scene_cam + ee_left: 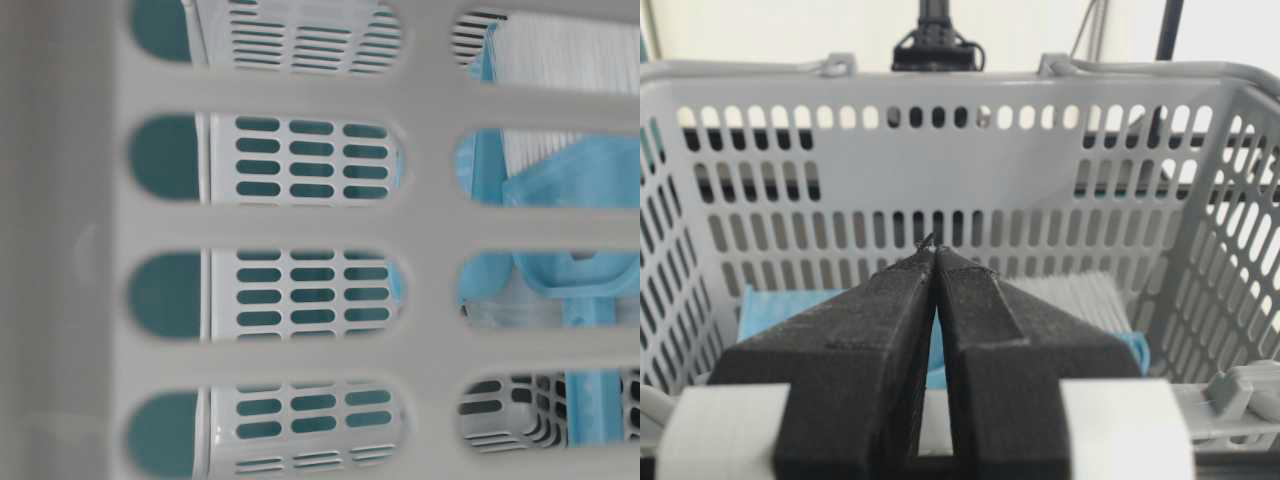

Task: Pick up the hand brush from the shopping basket with the left arm.
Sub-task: 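Move the left gripper over the basket toward the blue brush handle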

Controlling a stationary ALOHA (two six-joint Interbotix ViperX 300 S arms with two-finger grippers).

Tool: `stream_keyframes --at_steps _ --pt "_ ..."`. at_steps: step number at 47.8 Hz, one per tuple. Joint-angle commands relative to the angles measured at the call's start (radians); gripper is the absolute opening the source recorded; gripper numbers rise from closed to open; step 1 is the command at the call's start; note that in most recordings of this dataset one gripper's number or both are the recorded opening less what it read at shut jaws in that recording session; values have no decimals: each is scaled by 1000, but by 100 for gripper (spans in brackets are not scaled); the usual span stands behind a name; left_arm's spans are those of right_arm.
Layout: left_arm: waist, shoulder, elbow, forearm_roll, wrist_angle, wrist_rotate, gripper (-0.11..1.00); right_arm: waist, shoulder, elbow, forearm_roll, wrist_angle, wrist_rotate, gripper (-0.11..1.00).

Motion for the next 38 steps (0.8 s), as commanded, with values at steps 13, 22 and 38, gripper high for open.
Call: stream_keyframes --at_steps 13,22,38 --pt "-97 75 -272 40 383 -121 0 -6 -12 -14 8 89 8 -1" --pt "-129 270 -525 41 699 -124 0 -5 -52 -21 8 213 15 -1" --pt "-172 667 -902 41 1138 -124 0 -3 -123 -41 8 399 15 -1"
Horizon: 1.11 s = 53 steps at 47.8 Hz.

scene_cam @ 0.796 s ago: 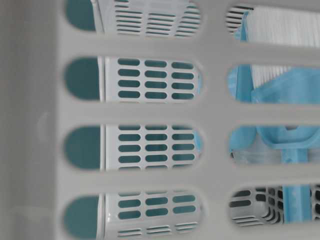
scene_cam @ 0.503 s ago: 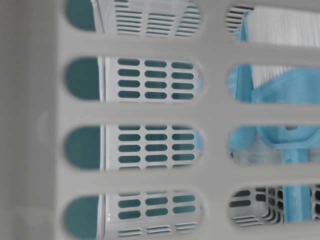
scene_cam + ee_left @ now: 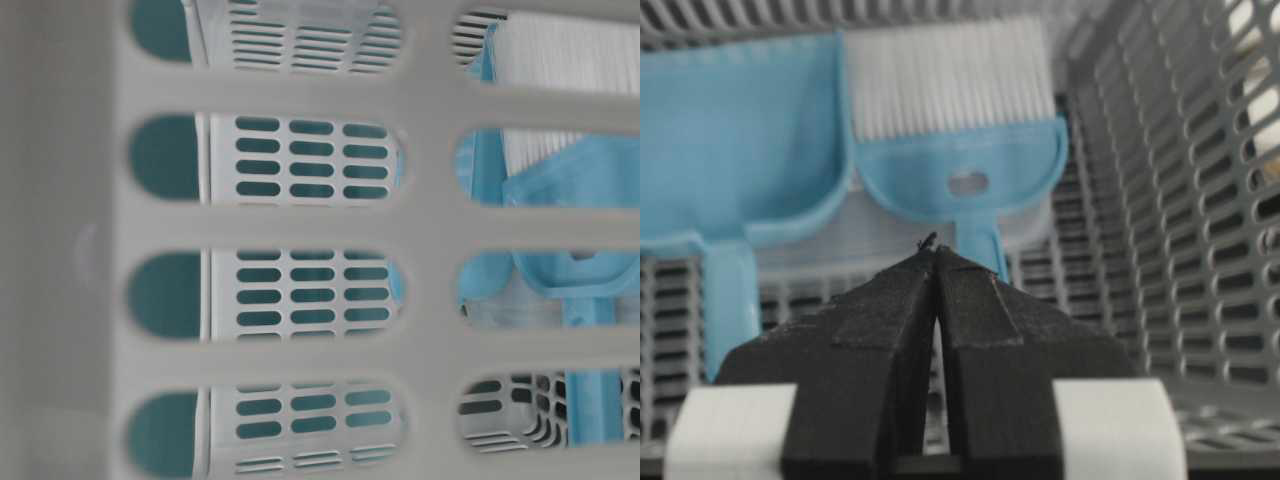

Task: Pick up the hand brush from the shopping basket with the left arm.
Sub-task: 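Move the left gripper over the basket toward the blue brush handle, then lower the open left gripper around the blue brush handle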

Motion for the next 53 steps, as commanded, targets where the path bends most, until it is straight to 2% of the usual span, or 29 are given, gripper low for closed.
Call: stream_keyframes --at_steps 1,8,14,24,33,36,46,50,53 --pt "-21 87 -112 3 87 -2 0 2 -5 -26 5 28 0 -1" --pt "-32 202 -201 3 192 -14 0 2 -12 -25 5 35 -2 -1" --pt "-43 259 -225 3 207 -17 0 2 -12 -25 5 37 -2 -1" --pt "-57 296 -184 3 190 -20 0 2 -15 -20 5 35 -2 -1" --pt "-69 307 -147 3 123 -71 2 2 -15 -18 3 34 0 -1" --pt "-69 324 -132 3 114 -97 15 2 -15 -18 5 32 0 -1" --pt "-71 400 -107 5 107 -130 79 2 -17 -17 5 34 0 -1" --pt "-72 436 -112 3 103 -132 90 2 -15 -15 5 34 0 -1" --pt "-71 451 -110 3 92 -137 90 2 -17 -15 5 35 0 -1"
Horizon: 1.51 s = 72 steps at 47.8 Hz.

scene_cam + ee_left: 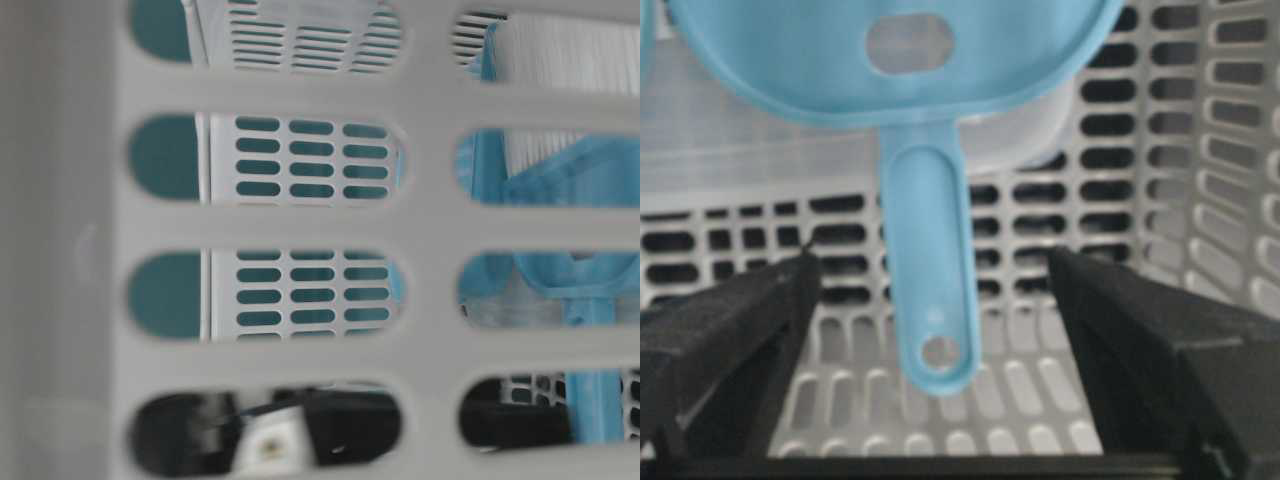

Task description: Pick up the hand brush from the shopping basket with the left arm.

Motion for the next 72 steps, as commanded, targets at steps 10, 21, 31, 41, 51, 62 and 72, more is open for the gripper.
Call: stream_keyframes --at_steps 10,21,31,41,51,62,72 --pt "-3 63 14 5 -60 -5 91 2 5 -6 3 -9 0 -1" --pt "5 114 12 5 -109 -6 90 2 5 2 3 -14 2 -1" --pt "6 114 23 5 -114 3 90 3 6 3 3 -14 2 -1" --pt "6 114 23 5 -114 11 82 2 6 3 3 -14 2 -1" --pt "-5 97 25 3 -110 15 26 3 6 5 3 -21 2 -1" --pt "-5 35 -3 5 -74 43 25 3 6 6 3 -21 2 -1" --pt "-5 -46 -91 5 77 37 25 3 6 8 3 -21 2 -1"
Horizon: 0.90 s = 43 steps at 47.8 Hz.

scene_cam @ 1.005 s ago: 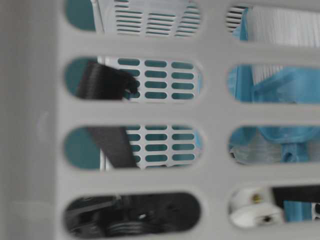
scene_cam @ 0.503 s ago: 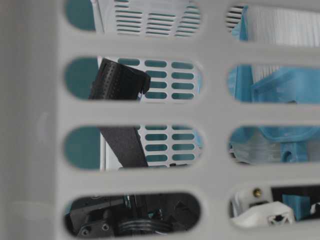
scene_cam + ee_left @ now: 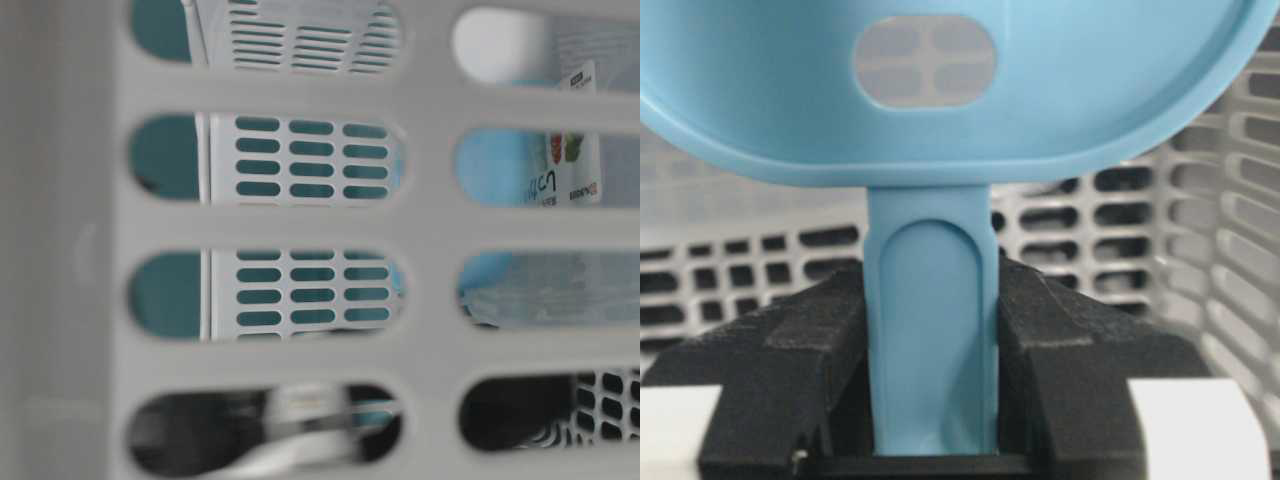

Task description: Pick up the hand brush from the shopping basket with the left arm.

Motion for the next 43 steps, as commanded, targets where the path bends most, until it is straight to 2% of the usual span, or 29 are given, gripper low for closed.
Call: stream_keyframes --at_steps 1,15,21,43 --pt "-3 -66 -71 2 86 -5 25 2 6 -8 3 -9 2 -1" --pt "2 -123 -345 3 407 -8 25 2 6 -8 3 -20 2 -1" --pt "3 -118 -423 3 480 -8 25 2 8 -6 3 -21 2 -1" --pt "6 -100 -410 3 489 -12 25 0 8 -6 3 -32 2 -1"
